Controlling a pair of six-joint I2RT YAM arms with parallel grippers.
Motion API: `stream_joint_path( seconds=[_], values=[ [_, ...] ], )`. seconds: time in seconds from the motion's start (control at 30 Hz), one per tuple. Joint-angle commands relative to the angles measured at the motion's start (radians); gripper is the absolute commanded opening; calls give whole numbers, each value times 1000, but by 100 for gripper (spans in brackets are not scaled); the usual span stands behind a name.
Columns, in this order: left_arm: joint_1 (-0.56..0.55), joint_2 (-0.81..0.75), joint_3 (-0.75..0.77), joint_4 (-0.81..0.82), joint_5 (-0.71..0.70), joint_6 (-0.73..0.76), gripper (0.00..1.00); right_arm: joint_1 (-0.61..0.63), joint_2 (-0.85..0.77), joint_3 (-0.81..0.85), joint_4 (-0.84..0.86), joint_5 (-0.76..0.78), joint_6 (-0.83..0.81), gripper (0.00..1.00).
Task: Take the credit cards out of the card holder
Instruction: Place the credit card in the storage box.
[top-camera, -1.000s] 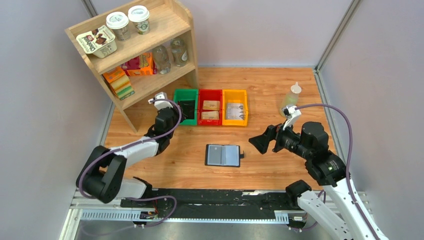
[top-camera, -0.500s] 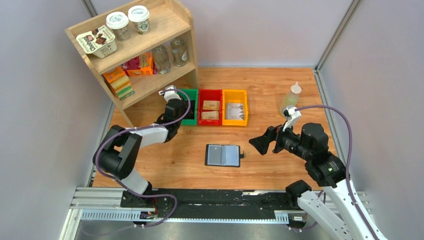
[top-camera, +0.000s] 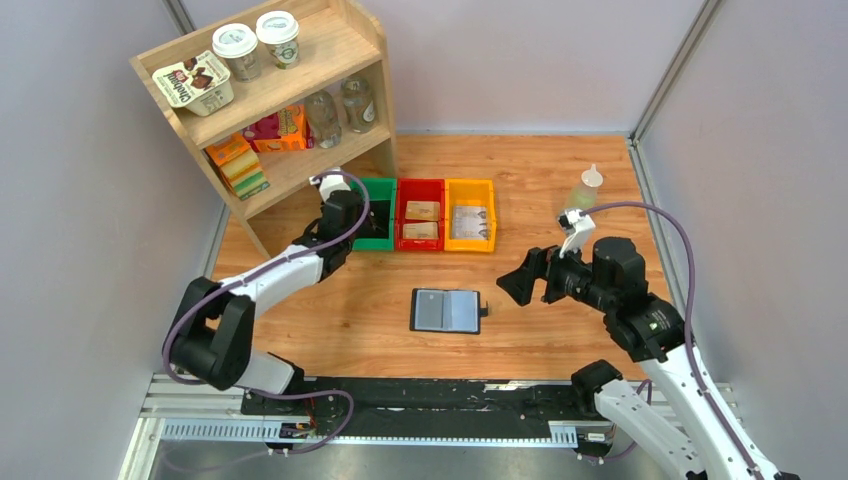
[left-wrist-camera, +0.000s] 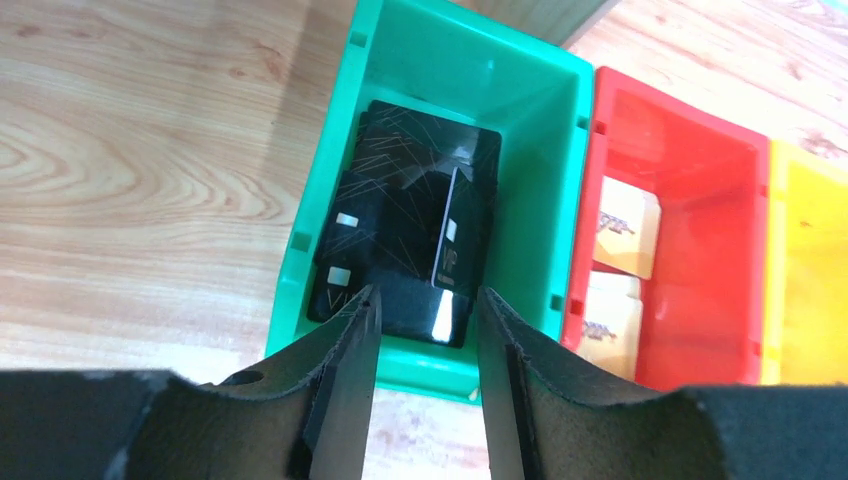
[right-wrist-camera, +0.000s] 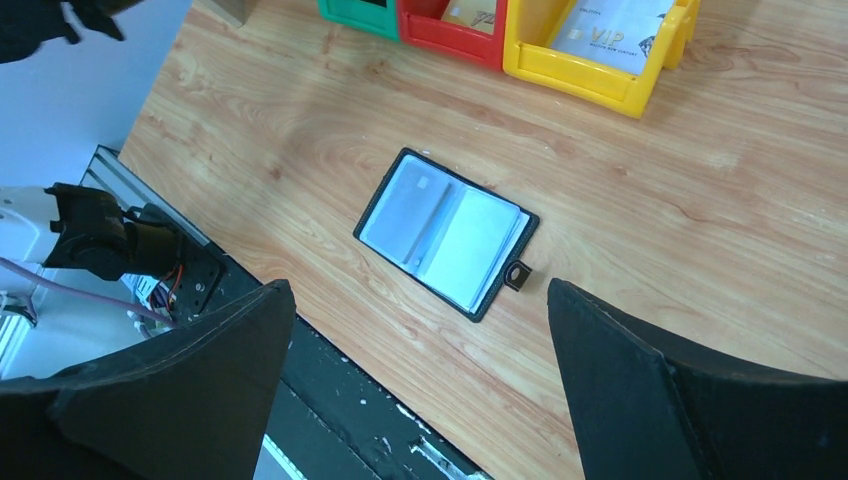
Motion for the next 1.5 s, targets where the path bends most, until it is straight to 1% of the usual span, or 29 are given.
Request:
stream_joint_path(
  seconds=[0.0,0.03,0.13,0.2,0.27,0.3,0.43,0.47,0.57,0.6,0.63,0.67,0.73,0.8,0.87,0.9,0.97,1.03,1.13,1.17,1.2,1.23,1.27,1.33,1.37,1.47],
  values=[
    [2,-111,59,-211,50,45,48,5,55,61,-26,43,5,100],
    [1,-131,68,-251,70,61,48,6,68,60,-26,44,8,100],
    [2,-148,82,-279,105,93,48,5,103,54,-26,41,14,100],
    [2,-120,102,-263,151,117,44,5,112,49,-25,43,14,100],
    [2,-70,157,-269,192,137,39,5,112,34,-6,40,21,100],
    [2,-47,197,-285,193,144,34,6,112,31,3,33,28,100],
    [2,79,292,-311,133,223,24,6,114,18,33,17,49,100],
    [2,120,300,-306,107,260,24,5,114,11,47,13,57,100],
    [2,206,314,-244,87,354,20,6,111,-25,107,3,64,100],
    [4,258,323,-242,81,381,20,6,112,-32,127,15,74,100],
    [6,283,353,-278,71,400,19,6,117,-31,138,30,92,100],
    [6,332,396,-338,50,403,17,6,128,-16,136,33,115,100],
    [7,378,426,-357,33,423,16,12,148,9,132,10,127,100],
    [7,397,430,-357,0,412,15,23,152,-6,148,32,114,100],
    [6,398,452,-403,-21,395,15,31,166,-8,135,67,112,100],
    [6,395,455,-412,-25,386,15,37,175,-3,126,75,115,100],
    [6,340,460,-426,-21,366,15,69,191,-9,130,111,121,100],
    [1,278,458,-438,24,339,20,110,210,-26,152,157,126,100],
    [-39,184,443,-463,64,323,32,196,272,-22,150,240,120,100],
    [-48,135,438,-470,76,309,34,233,301,-14,144,275,109,100],
    [-71,112,418,-481,112,303,38,267,325,-5,135,315,100,100],
    [-80,60,407,-487,129,285,40,304,357,4,129,378,94,100],
    [-103,37,382,-505,154,276,43,330,393,18,119,413,91,100],
    [-136,-39,334,-547,183,230,45,383,459,47,100,466,94,100],
    [-160,-92,312,-561,199,195,47,416,495,64,90,499,92,100],
    [-182,-203,198,-611,245,78,49,511,601,99,87,575,92,100]
  ],
)
